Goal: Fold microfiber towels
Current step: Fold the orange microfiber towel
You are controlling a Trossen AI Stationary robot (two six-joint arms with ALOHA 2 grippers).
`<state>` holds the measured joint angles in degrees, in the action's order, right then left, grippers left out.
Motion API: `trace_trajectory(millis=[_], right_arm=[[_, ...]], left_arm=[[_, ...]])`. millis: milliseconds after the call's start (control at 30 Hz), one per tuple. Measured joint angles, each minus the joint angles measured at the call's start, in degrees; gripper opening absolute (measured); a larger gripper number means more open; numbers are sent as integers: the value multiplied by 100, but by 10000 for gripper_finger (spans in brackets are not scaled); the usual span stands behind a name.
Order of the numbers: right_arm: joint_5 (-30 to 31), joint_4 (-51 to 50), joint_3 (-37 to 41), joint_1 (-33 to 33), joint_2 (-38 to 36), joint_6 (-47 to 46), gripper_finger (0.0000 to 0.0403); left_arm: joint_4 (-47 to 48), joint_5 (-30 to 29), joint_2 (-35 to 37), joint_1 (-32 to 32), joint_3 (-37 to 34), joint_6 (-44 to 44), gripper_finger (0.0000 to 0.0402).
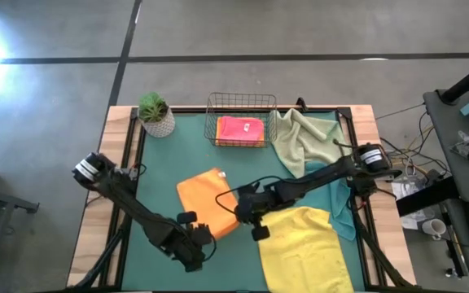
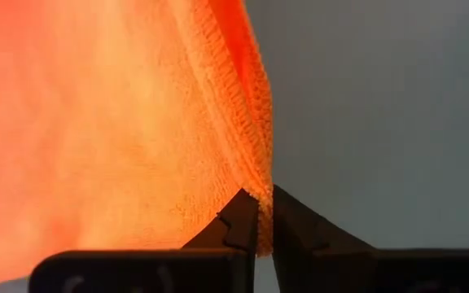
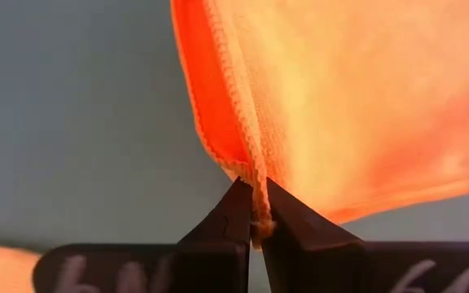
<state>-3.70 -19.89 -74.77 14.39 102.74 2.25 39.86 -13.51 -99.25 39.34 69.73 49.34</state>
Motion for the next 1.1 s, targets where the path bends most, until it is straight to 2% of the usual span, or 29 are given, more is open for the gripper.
trace_trajectory(millis=[200,400,567,633,833,1100], right_arm=[[6,-740,-529,355,-57,-548,9],[28,-1128,-951,620,-55,-1018,9],[493,-1076,-1027,650,-55,-1020,9],[599,-1037,-996,544,-53,-987,9],[629,-436,-877,171,33,-906,9],[634,-285,-897,-160,645,-908,9]], left_arm=[[8,507,180,0,606,158,10],[7,919,179,51,829,1120,10],[102,857,175,137,805,1393,10],[423,793,175,124,740,1523,10],[1439,613,171,68,631,1871,10],[1893,520,169,-203,438,1934,10]])
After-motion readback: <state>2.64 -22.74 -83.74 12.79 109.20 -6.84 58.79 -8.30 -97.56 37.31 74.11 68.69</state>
